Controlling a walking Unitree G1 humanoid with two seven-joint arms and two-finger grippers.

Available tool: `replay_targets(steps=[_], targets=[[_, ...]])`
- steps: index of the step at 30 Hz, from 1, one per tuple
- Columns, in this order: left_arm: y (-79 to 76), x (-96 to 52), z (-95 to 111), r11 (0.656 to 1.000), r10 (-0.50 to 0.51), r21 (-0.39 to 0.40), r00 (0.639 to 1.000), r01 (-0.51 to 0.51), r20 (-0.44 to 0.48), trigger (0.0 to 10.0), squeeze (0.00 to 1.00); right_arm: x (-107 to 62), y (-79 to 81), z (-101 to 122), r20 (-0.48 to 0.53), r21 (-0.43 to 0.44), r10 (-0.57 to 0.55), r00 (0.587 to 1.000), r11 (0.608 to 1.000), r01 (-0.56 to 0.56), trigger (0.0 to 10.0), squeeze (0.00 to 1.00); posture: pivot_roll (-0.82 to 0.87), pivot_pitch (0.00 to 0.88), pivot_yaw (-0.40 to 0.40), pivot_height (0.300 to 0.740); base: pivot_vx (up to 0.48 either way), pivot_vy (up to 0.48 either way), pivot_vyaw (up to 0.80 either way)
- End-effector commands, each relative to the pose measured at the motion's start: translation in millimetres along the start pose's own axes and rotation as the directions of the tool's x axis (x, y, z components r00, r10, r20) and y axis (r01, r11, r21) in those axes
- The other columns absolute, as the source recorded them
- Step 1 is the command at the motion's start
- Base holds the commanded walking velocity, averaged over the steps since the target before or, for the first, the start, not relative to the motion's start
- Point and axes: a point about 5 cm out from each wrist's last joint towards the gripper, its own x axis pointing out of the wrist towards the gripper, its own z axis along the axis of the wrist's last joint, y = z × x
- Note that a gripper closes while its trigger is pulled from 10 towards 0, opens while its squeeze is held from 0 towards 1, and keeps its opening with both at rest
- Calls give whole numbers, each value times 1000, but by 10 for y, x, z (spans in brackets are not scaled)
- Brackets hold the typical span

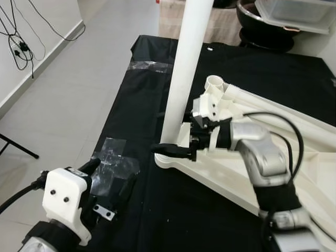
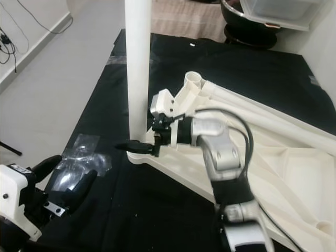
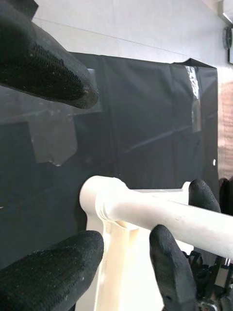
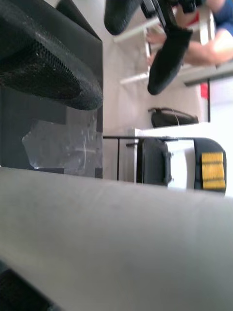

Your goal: Building children table

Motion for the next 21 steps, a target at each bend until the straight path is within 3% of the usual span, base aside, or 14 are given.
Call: replay_targets(steps=[1,9,10,11,12,13,14,15,16,21], targets=[[-11,-18,-27,1000,-1,-15,1000,1,-18,10000,0,47,-99,26,-6,4,77,997,997,-77,10000,0,237,210,-108,740,0,0,0],[-6,-27,-31,1000,2,-13,1000,-2,-23,10000,0,110,-286,119,35,34,120,992,992,-121,10000,0,259,222,-106,740,0,0,0],[3,-40,-35,1000,10,-12,1000,-10,-26,10000,0,116,-327,131,54,59,209,976,976,-212,10000,0,263,225,-109,740,0,0,0],[3,-40,-35,1000,10,-12,1000,-10,-26,10000,0,116,-327,131,54,59,209,976,976,-212,10000,0,263,225,-109,740,0,0,0],[4,-47,-37,1000,12,-12,1000,-12,-26,10000,0,113,-329,130,53,67,238,970,968,-241,9255,0,270,234,-110,740,0,0,0],[4,-47,-37,1000,12,-12,1000,-12,-26,10000,0,113,-329,130,53,67,238,970,968,-241,9255,0,270,234,-110,740,0,0,0],[4,-54,-41,1000,13,-13,1000,-14,-28,10000,0,119,-332,125,49,76,257,965,963,-260,3804,0,269,236,-110,740,0,0,0],[4,-54,-41,1000,13,-13,1000,-14,-28,10000,0,119,-332,125,49,76,257,965,963,-260,3804,0,269,236,-110,740,0,0,0],[2,-59,-45,1000,14,-14,999,-14,-30,10000,0,127,-341,122,44,79,268,962,959,-271,0,0,272,237,-108,740,0,0,0],[-2,-68,-51,1000,14,-16,999,-14,-33,10000,0,147,-380,140,36,79,283,958,955,-285,0,0,274,240,-108,740,0,0,0]])
